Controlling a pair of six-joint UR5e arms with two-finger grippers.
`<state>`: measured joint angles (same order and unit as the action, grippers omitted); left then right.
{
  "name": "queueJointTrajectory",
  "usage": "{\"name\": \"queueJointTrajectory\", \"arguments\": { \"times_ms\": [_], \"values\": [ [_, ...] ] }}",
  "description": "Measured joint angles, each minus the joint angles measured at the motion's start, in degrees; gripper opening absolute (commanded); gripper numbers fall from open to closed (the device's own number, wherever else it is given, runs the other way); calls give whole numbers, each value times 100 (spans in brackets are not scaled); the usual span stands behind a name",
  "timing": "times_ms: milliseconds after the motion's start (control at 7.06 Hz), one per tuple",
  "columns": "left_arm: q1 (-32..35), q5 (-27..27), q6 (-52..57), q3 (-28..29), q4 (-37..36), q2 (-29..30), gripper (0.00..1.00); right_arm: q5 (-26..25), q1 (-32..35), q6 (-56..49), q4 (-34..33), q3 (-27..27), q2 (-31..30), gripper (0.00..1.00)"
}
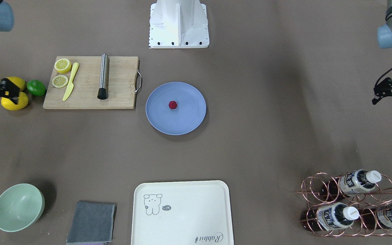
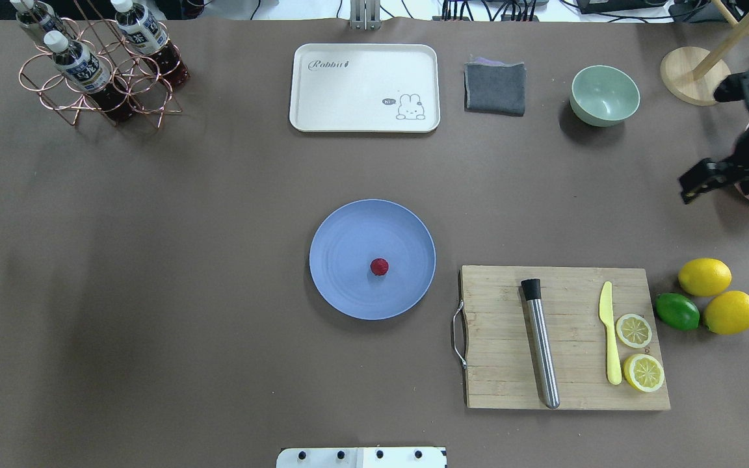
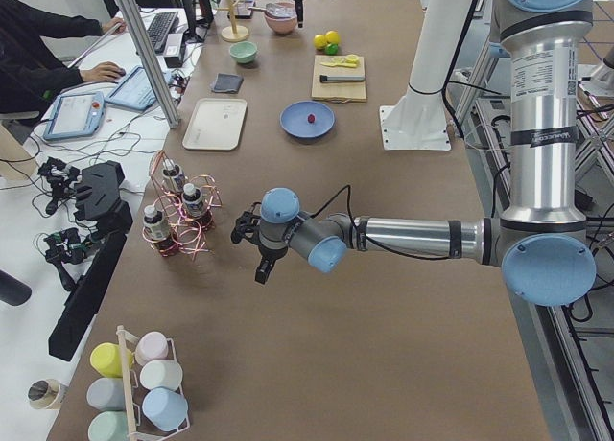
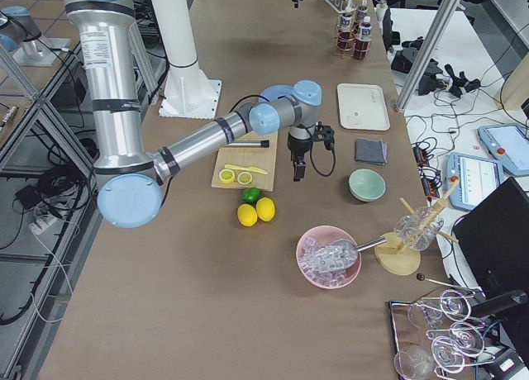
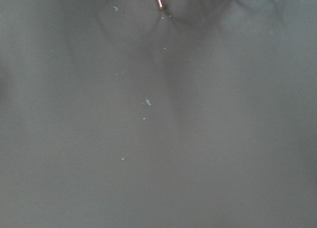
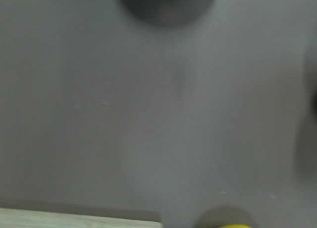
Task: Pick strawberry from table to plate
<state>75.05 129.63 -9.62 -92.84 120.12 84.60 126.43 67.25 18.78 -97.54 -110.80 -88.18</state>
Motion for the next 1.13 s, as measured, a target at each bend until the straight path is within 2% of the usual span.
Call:
{"name": "queueJointTrajectory", "arguments": {
  "times_ms": [283, 425, 850, 1133],
  "values": [
    [870, 3, 1342, 25, -958, -47, 98, 395, 1440, -2011, 2, 682, -571, 100],
    [1139, 68, 1634, 20, -1253, -50, 98, 449, 1928, -2553, 7, 1050, -635, 100],
    [1416, 478, 1802, -315, -2181, -6, 98, 510, 2400, -2849, 8, 1429, -658, 100],
    [1434, 540, 1821, -361, -2305, -94, 98, 600, 2527, -2813, 7, 1445, -643, 100]
  ]
}}
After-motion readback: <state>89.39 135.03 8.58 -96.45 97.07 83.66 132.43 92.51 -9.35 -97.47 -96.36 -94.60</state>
